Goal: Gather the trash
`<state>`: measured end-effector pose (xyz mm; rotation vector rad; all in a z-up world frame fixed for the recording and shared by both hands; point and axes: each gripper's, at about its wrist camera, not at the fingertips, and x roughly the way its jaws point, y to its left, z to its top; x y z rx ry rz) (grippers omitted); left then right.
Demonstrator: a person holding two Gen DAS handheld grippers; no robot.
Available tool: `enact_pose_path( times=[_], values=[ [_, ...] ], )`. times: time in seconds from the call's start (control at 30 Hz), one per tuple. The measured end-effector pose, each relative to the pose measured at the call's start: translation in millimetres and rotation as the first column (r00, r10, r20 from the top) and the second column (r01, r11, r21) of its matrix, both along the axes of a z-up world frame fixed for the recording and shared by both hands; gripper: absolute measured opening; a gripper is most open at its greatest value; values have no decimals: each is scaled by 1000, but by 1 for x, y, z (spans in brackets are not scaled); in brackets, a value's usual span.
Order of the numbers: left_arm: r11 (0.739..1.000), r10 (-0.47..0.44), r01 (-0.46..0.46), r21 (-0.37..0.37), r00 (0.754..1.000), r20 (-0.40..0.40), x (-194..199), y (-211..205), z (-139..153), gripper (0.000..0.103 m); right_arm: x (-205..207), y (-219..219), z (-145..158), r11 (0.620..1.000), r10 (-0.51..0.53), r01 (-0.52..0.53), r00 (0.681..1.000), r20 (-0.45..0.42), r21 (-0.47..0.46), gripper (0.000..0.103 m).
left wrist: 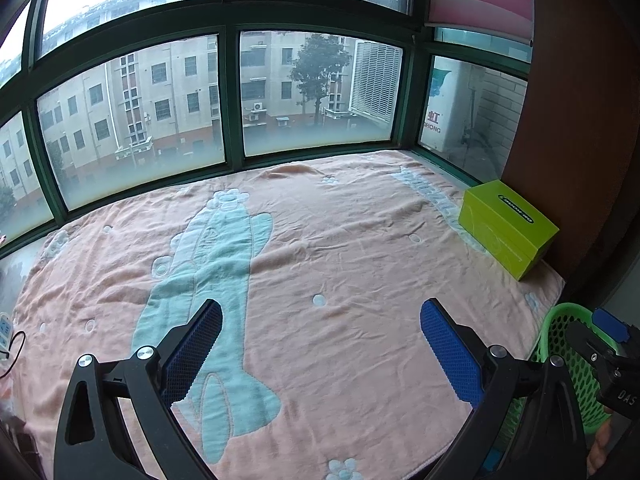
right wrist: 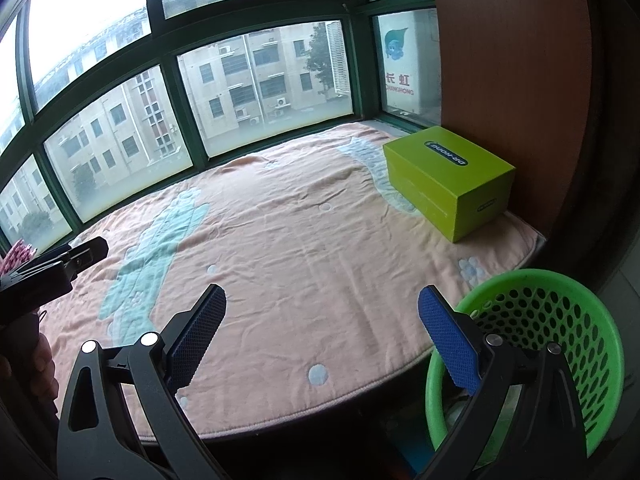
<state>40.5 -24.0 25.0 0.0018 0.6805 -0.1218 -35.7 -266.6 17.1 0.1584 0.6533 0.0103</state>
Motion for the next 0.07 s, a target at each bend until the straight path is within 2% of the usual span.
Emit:
enact_pose_path(
  times=[0.07],
  values=[
    [1000,3,-3,-1,1000,0,1,3,0,96,1,2,0,1000,4,-4,1000,-1,-3,96]
  ],
)
